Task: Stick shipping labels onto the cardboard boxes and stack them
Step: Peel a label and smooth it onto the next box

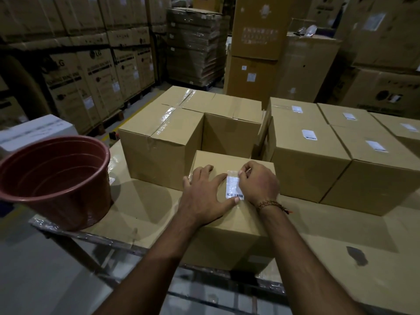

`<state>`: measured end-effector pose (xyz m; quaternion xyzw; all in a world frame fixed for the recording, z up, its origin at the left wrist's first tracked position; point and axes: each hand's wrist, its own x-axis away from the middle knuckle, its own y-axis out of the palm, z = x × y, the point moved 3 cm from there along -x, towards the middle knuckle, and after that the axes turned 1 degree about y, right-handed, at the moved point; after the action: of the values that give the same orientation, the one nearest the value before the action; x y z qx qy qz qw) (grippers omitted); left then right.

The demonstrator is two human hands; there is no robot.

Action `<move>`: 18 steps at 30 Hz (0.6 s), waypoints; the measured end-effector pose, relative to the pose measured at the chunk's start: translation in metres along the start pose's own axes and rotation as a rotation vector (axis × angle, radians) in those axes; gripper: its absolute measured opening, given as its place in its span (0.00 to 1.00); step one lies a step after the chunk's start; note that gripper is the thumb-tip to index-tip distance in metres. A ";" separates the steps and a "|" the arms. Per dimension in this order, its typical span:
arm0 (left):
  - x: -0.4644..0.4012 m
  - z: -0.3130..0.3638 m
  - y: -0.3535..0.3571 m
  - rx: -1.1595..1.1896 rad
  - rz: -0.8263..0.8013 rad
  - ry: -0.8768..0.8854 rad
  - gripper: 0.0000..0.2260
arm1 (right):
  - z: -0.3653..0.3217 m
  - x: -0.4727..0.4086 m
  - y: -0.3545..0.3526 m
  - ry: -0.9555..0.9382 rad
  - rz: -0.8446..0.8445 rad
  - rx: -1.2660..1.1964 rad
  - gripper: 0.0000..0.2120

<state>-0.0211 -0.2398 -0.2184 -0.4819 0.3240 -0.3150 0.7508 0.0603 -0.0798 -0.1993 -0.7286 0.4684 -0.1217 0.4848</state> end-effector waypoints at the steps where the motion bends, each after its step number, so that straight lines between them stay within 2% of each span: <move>1: 0.000 0.000 0.000 0.002 0.004 0.000 0.39 | 0.000 0.001 0.002 -0.023 0.014 0.006 0.05; 8: 0.001 -0.001 0.001 0.015 0.021 -0.005 0.40 | 0.003 0.004 0.008 -0.117 0.010 0.015 0.07; 18: 0.001 -0.001 -0.001 0.017 0.048 -0.016 0.43 | 0.005 0.005 0.005 -0.153 0.005 -0.033 0.09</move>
<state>-0.0211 -0.2417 -0.2184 -0.4701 0.3265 -0.2956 0.7648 0.0634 -0.0815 -0.2079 -0.7425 0.4338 -0.0568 0.5073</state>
